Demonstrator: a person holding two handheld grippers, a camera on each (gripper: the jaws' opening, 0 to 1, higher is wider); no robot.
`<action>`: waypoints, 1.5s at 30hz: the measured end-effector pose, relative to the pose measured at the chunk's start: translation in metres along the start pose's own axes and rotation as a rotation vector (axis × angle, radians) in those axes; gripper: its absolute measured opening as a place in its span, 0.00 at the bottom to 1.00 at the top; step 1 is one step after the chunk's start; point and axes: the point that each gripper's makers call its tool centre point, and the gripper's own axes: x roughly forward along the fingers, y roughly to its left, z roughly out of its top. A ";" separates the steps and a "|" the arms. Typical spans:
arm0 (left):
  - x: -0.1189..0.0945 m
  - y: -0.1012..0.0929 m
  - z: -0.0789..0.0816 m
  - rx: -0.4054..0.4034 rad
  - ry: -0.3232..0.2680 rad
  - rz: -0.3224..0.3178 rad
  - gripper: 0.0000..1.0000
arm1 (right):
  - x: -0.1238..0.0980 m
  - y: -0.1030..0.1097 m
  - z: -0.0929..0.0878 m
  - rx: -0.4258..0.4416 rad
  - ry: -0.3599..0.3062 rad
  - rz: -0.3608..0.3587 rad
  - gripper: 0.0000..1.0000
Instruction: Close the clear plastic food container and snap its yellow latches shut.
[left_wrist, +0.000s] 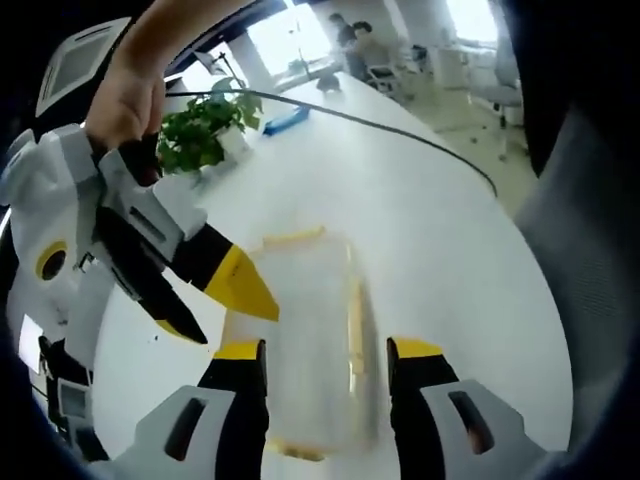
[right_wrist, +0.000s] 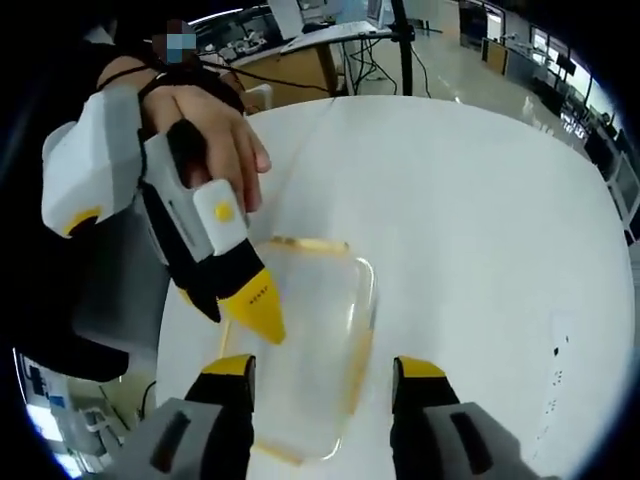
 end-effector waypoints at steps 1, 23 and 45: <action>-0.001 0.001 0.000 -0.006 0.001 -0.009 0.45 | -0.001 0.001 0.001 -0.001 -0.006 -0.006 0.53; -0.014 0.025 -0.009 -0.130 0.091 -0.137 0.49 | -0.006 0.032 -0.013 0.067 -0.050 -0.167 0.54; -0.025 0.059 -0.035 -0.556 0.208 0.162 0.50 | -0.021 0.018 -0.031 0.561 -0.159 -0.464 0.55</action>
